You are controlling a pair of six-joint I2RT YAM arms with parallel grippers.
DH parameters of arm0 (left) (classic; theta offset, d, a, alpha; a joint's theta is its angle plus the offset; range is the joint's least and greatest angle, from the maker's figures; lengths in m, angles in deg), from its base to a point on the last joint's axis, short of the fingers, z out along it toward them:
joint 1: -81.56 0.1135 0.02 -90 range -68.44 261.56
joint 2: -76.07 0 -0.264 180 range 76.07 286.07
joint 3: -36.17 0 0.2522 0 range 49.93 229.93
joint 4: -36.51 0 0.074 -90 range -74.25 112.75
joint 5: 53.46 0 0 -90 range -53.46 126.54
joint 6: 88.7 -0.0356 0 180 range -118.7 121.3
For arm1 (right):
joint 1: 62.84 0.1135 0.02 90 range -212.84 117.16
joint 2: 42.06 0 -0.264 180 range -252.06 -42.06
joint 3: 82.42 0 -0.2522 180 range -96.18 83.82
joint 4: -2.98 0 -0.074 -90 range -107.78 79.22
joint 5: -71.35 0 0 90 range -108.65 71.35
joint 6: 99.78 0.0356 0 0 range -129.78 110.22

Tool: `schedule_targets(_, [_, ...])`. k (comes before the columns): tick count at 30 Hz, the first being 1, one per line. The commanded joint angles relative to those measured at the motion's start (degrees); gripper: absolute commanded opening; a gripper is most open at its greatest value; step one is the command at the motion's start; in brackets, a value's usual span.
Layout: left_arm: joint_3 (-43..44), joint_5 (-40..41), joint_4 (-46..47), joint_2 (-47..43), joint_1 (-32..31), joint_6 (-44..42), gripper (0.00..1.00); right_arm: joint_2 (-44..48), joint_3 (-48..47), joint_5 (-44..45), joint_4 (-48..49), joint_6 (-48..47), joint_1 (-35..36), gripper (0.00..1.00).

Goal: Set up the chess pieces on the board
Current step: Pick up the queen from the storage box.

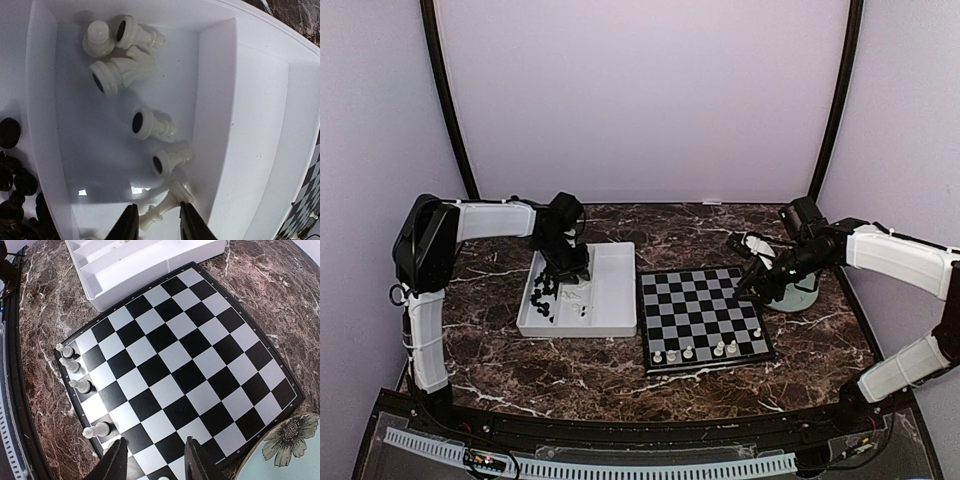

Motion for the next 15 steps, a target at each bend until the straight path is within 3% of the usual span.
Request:
schedule_targets(1, [1.4,-0.9,1.1,1.1,-0.5,0.2,0.30,1.0,0.5,-0.5,1.6,0.0,-0.1,0.41])
schedule_targets(15, [5.5,1.0,-2.6,4.0,-1.6,-11.2,0.29,0.9,0.4,-0.4,1.6,0.2,-0.2,0.41])
